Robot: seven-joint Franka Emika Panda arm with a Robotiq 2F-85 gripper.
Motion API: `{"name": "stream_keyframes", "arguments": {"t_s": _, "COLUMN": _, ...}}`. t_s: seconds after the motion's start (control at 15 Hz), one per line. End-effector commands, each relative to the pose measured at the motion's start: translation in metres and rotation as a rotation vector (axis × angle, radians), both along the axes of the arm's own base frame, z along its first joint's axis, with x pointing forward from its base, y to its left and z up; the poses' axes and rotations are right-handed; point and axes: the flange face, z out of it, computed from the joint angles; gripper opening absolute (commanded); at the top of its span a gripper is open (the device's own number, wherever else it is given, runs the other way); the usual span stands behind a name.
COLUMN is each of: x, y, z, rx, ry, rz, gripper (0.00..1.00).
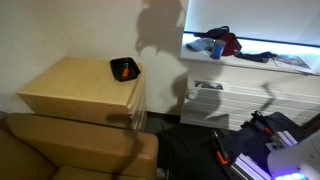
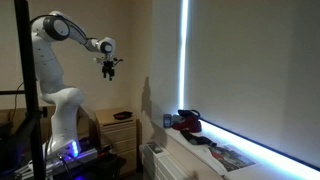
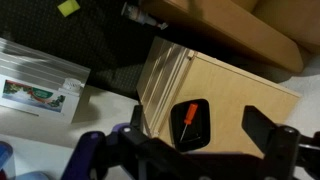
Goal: Remove the screwdriver from the box and put it on the nightstand
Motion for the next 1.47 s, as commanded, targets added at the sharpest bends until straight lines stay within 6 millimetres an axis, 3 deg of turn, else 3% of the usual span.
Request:
{"name": "stream_keyframes", "arguments": {"t_s": 0.0, "x": 0.000, "y": 0.000, "z": 0.000, "rx": 0.000, "ry": 0.001, "rz": 0.000, "gripper": 1.00}}
{"name": "stream_keyframes", "arguments": {"t_s": 0.13, "x": 0.010, "y": -0.004, "z": -0.046, "rx": -0.052, "ry": 0.073, "rz": -0.079, "gripper": 1.00}}
{"name": "stream_keyframes", "arguments": {"t_s": 0.2, "x": 0.032, "y": 0.009, "z": -0.075, "rx": -0.097, "ry": 0.107, "rz": -0.099, "gripper": 1.00}}
{"name": "stream_keyframes", "arguments": {"t_s": 0.4, "x": 0.039, "y": 0.031, "z": -0.137, "rx": -0.190, "ry": 0.171, "rz": -0.136, "gripper": 1.00}}
{"name": "stream_keyframes", "arguments": {"t_s": 0.73, "x": 0.091, "y": 0.095, "z": -0.239, "rx": -0.241, "ry": 0.153, "rz": -0.274, "gripper": 1.00}}
{"name": "stream_keyframes", "arguments": {"t_s": 0.8, "x": 0.104, "y": 0.107, "z": -0.252, "rx": -0.238, "ry": 0.149, "rz": -0.297, "gripper": 1.00}}
{"name": "stream_keyframes", "arguments": {"t_s": 0.87, "x": 0.074, "y": 0.088, "z": -0.230, "rx": -0.239, "ry": 0.151, "rz": -0.256, "gripper": 1.00}}
{"name": "stream_keyframes", "arguments": {"t_s": 1.0, "x": 0.091, "y": 0.105, "z": -0.254, "rx": -0.236, "ry": 0.162, "rz": -0.282, "gripper": 1.00}}
{"name": "stream_keyframes", "arguments": {"t_s": 1.2, "x": 0.106, "y": 0.111, "z": -0.276, "rx": -0.241, "ry": 0.180, "rz": -0.310, "gripper": 1.00}}
{"name": "stream_keyframes", "arguments": {"t_s": 1.4, "x": 0.133, "y": 0.125, "z": -0.287, "rx": -0.149, "ry": 0.163, "rz": -0.406, "gripper": 1.00}}
